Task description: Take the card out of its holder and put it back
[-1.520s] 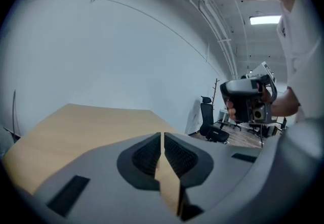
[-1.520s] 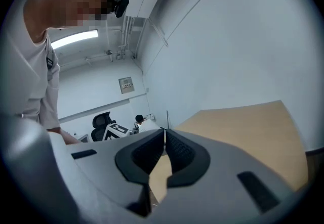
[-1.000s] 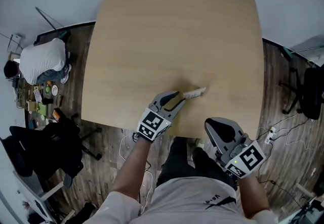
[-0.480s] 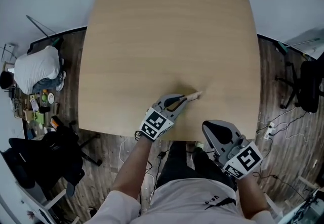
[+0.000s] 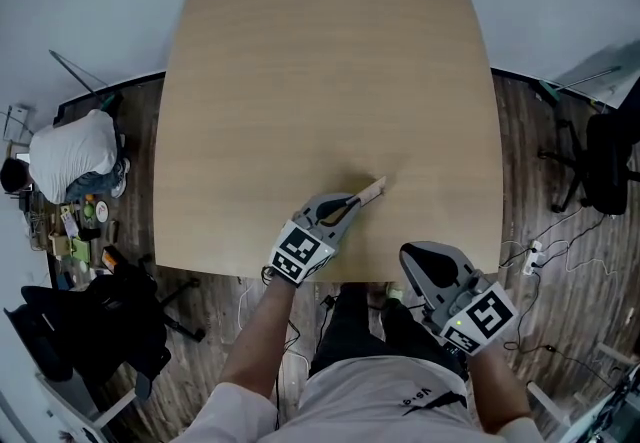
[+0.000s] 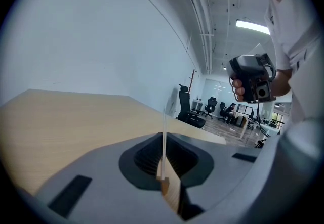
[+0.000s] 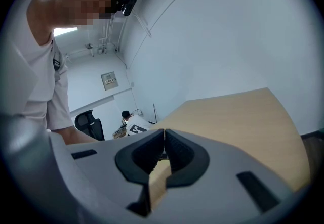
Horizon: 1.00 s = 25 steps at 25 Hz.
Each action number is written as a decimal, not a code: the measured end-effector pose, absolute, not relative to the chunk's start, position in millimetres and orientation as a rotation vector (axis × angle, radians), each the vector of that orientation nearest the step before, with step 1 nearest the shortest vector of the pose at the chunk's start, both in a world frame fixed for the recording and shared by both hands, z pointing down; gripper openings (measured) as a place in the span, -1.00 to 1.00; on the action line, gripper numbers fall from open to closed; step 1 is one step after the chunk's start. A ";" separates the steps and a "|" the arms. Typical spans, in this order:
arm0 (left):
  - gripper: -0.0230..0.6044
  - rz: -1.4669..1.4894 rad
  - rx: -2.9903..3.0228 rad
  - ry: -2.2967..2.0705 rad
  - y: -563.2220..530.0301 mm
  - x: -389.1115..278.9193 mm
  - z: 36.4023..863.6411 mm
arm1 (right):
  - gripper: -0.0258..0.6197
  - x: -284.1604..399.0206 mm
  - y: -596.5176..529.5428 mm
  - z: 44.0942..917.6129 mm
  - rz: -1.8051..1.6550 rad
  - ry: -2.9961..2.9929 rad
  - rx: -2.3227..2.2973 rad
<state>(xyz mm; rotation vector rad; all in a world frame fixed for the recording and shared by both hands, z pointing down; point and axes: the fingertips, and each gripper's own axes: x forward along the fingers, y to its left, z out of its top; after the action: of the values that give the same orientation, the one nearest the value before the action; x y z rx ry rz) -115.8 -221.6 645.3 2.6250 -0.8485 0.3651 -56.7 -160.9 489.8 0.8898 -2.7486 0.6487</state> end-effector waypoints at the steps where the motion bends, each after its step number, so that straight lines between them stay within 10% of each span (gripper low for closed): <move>1: -0.85 0.363 2.626 -0.859 -222.5 -116.1 641.9 | -0.88 -54.5 -160.0 488.9 0.649 -2.751 0.892; 25: -0.85 0.261 2.618 -1.098 -188.6 -102.3 463.7 | -0.88 -0.8 -150.9 419.7 0.602 -2.814 0.950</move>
<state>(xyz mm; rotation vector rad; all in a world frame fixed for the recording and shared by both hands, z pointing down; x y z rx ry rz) -102.3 -188.6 463.7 2.6180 -1.0979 0.2610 -0.8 -150.9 419.7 0.9495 -2.8139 0.6020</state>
